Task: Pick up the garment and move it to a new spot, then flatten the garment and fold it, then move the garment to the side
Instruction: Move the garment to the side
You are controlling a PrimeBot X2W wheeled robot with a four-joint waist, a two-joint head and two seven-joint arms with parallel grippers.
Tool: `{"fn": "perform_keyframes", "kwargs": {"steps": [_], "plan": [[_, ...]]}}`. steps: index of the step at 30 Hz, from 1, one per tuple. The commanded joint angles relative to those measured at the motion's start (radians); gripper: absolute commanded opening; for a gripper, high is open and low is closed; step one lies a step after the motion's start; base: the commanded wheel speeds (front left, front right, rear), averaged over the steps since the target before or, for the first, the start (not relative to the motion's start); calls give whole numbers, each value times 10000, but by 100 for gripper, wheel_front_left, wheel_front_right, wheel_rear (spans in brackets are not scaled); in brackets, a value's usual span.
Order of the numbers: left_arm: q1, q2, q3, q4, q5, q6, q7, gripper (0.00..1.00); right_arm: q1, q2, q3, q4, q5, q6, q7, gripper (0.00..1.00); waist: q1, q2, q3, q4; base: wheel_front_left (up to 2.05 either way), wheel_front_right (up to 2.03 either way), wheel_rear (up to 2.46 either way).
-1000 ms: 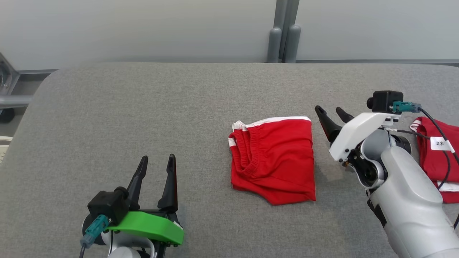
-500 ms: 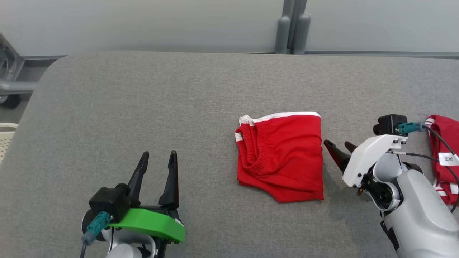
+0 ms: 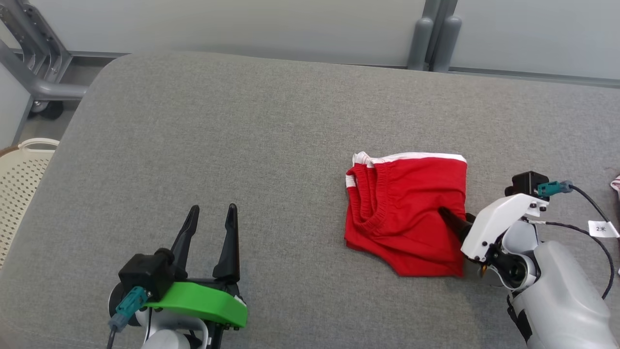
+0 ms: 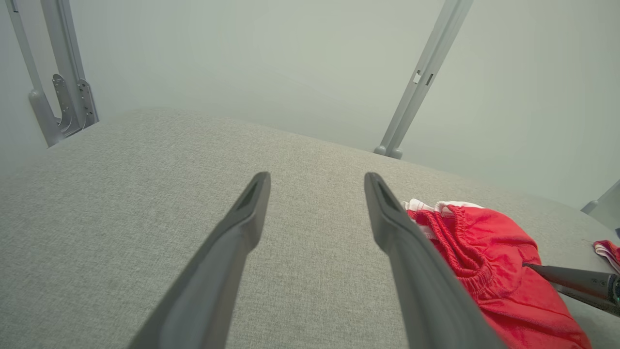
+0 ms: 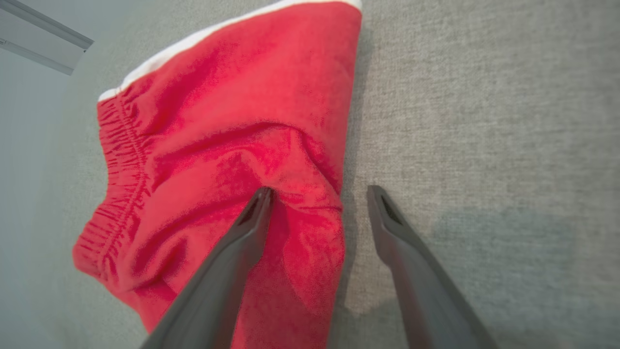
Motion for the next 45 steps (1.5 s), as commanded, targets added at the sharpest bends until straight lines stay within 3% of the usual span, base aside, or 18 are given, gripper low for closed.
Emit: {"fn": "perform_keyframes", "kwargs": {"steps": [1, 6, 15, 24, 34, 39, 45], "plan": [[-132, 74, 13, -7, 28, 60, -34, 100, -111, 63, 12, 155, 117, 4, -81, 48, 0, 59, 19, 30, 0, 0, 0], [-106, 120, 8, -9, 31, 89, -9, 100, -356, 134, 366, 379, 328, 4, -286, 0, 0, 59, 14, -60, 0, 0, 0], [-139, 163, -14, -98, 48, 132, 18, 100, -512, -337, 1305, 35, 587, 4, -361, 0, 0, 59, -13, -579, 0, 0, 0], [-186, 248, -32, -247, 121, 180, 14, 100, -150, -1352, 2132, -1232, 873, 4, 354, 0, 0, 59, 4, -2041, 0, 0, 0], [-561, 358, -128, -404, 266, 154, 134, 100, -67, -1932, 1932, -2476, 458, 3, 1064, 0, 0, 59, 420, -4369, 0, 0, 0], [-788, 355, -197, -351, 309, 118, 225, 100, -269, -1948, 1731, -2890, 215, 4, 1253, 0, 0, 59, 661, -5022, 0, 0, 0], [-942, 333, -234, -236, 324, 103, 209, 100, -472, -1915, 1672, -3153, -158, 4, 1225, 0, 0, 59, 812, -5313, 0, 0, 0]]}}
